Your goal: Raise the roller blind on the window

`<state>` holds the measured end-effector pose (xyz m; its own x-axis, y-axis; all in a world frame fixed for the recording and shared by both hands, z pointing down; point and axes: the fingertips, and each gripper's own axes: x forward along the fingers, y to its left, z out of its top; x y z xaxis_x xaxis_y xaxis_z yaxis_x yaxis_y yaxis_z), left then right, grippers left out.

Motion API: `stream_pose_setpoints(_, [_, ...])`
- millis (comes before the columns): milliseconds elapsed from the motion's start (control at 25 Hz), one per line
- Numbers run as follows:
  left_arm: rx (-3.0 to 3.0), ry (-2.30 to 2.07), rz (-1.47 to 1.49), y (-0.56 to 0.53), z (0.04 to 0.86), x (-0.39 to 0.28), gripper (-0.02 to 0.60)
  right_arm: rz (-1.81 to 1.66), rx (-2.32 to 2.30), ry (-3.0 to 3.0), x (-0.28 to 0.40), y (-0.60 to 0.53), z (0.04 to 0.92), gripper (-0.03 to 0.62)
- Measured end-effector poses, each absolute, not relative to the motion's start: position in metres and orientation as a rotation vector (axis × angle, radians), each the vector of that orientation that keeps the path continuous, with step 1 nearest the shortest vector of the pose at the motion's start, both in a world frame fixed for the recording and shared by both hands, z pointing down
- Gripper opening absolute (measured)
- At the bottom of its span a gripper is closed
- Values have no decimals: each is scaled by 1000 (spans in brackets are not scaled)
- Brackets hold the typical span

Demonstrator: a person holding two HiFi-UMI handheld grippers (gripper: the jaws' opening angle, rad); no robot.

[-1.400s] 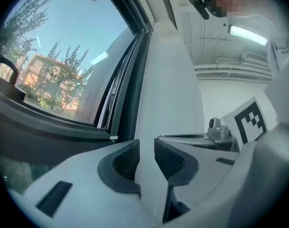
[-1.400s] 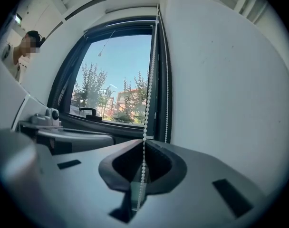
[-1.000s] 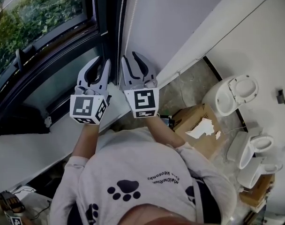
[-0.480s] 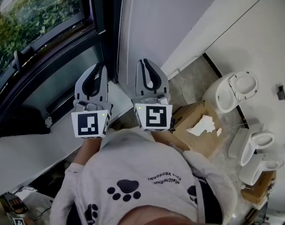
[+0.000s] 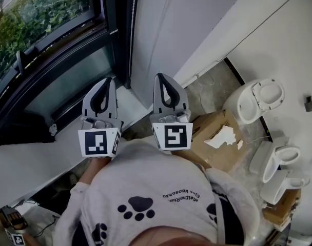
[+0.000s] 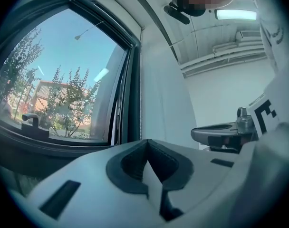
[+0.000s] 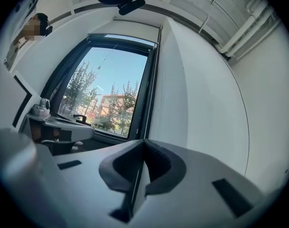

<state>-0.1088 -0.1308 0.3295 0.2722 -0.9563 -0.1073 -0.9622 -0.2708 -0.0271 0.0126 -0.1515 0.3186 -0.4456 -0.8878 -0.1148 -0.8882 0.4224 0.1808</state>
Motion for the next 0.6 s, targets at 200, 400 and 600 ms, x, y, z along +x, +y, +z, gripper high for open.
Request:
stream_pose_setpoints(200, [-2441,1842,90,-132,332,-101,9,311,-1659,2655,18,-154,322,8])
stream_pose_setpoints(400, [-2443,1847,88,-133,334,-92,8,311,-1632,2678,18,-153,327,8])
stream_pose_setpoints(600, [-2423,1862,90,-135,335,-85,9,314,-1595,2693,22,-155,329,8])
